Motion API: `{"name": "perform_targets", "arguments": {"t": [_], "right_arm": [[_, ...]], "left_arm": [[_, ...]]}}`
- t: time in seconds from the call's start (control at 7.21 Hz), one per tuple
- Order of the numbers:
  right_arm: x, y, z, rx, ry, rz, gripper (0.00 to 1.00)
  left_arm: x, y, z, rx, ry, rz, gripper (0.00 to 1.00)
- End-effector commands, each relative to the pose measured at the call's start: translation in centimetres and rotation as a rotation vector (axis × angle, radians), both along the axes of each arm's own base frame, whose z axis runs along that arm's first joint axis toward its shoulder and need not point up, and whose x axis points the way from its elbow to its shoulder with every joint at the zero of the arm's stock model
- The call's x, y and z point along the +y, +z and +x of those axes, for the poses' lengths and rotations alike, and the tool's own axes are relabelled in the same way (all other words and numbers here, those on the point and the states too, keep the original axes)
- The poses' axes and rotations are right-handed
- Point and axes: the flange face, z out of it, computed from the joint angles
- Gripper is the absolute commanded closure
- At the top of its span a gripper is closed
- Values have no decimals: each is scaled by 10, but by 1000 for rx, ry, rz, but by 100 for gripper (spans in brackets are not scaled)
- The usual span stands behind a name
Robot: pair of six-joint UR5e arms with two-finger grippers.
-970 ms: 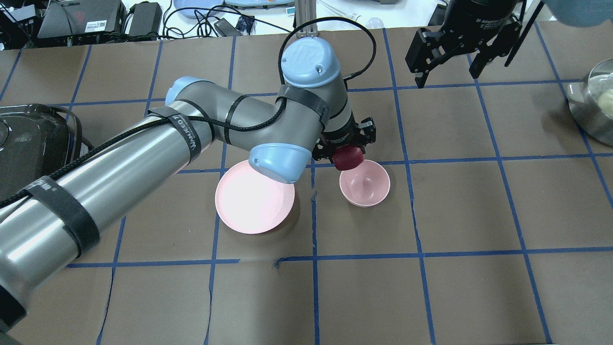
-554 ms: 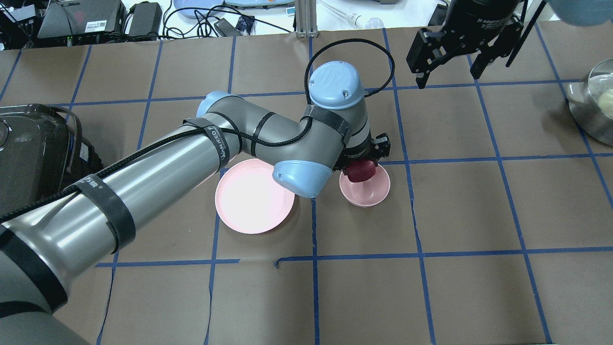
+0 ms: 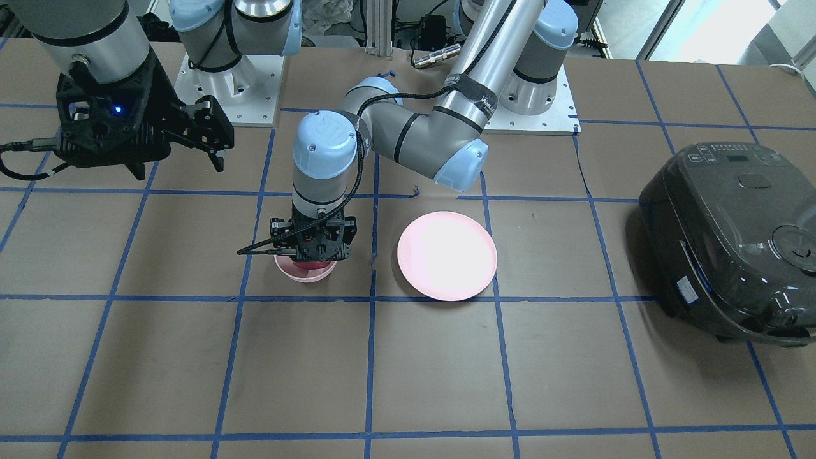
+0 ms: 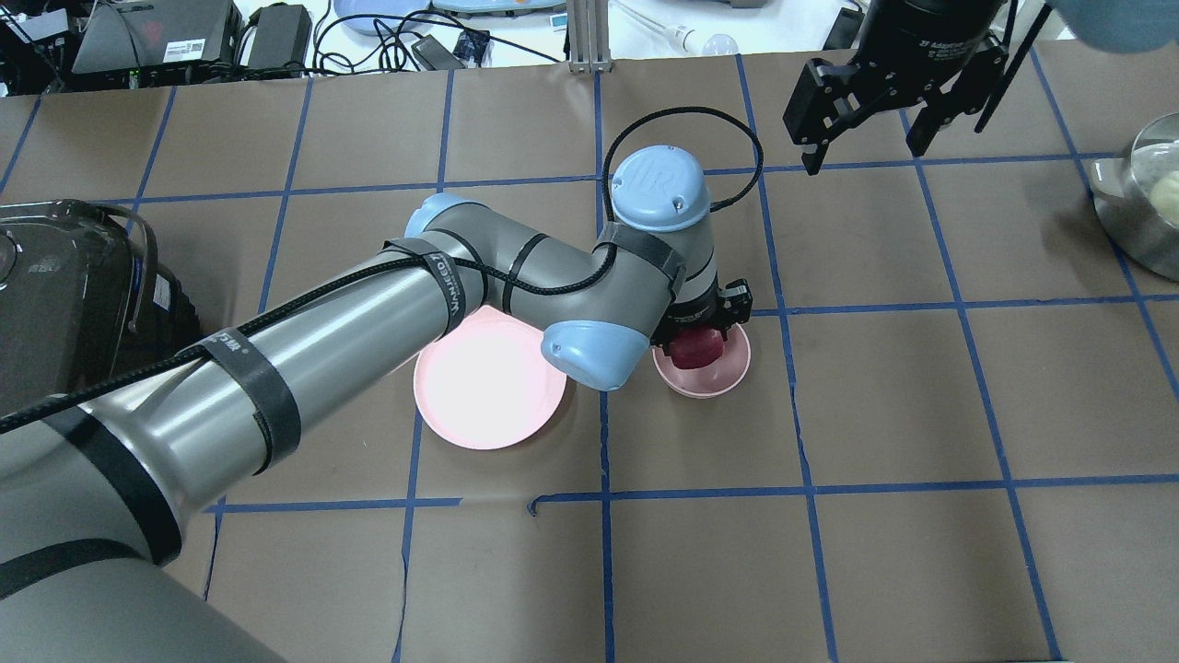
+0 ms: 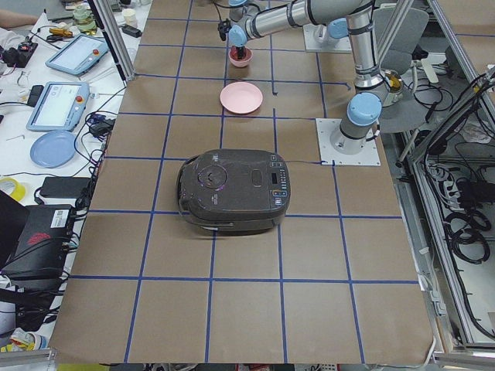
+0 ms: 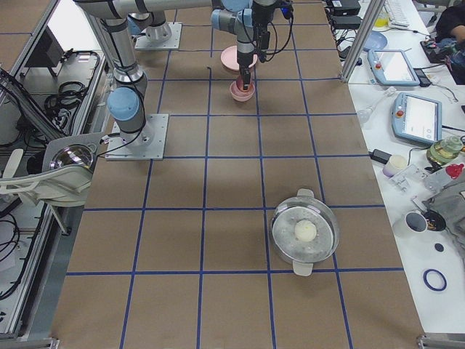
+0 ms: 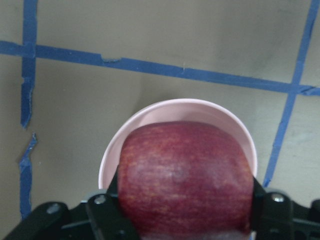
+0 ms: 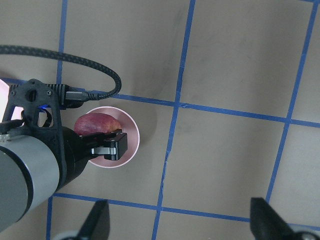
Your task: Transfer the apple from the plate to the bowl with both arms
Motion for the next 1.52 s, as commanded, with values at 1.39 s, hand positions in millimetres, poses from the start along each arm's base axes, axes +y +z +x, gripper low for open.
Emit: {"name": "perform_targets", "arguments": {"t": [1.39], "right_arm": [[9,-100,43,-6,-139,21,0]], "left_arm": [[-28,278,307,-205,-183,-128,0]]}}
